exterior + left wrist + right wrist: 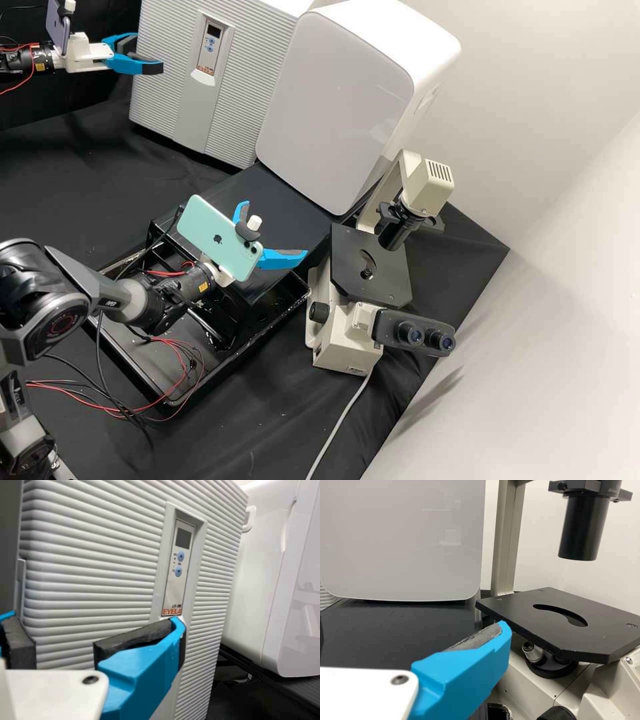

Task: Open the incubator door

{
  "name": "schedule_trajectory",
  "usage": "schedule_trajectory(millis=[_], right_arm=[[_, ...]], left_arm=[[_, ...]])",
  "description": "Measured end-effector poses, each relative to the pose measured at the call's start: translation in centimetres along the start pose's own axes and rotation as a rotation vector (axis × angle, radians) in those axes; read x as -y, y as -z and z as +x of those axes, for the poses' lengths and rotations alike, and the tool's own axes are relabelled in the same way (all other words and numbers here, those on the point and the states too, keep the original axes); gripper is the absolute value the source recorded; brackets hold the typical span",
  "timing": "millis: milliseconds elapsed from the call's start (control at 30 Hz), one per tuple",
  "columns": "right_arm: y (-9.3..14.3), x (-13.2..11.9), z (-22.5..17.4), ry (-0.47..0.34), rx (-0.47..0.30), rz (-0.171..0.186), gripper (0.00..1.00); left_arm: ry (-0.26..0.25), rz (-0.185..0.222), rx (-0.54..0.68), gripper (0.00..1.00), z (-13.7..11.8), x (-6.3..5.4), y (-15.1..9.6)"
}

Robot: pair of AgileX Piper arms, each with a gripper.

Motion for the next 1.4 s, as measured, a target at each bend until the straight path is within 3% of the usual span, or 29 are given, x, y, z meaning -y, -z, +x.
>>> schedule_trajectory(millis=[767,1100,1267,1400], right_arm=[[0.0,0.0,0.0,0.000,0.000,0.000,1.00],[0.0,0.0,0.0,0.000,0.000,0.000,1.00],[0.0,0.0,0.0,0.000,0.000,0.000,1.00],[0.0,0.0,0.0,0.000,0.000,0.000,1.00]], left_arm=[[-0.025,-0.033,-0.060,0.00,-0.4,0.2,0.5],[-0.022,-0.031,-0.080,0.00,-2.2,0.4,-1.5],[-0.011,-0.048,-0.083,0.00,-3.1,0.5,-2.8],[0.000,-0.032,-0.086,0.00,-4.0,0.5,-3.7]])
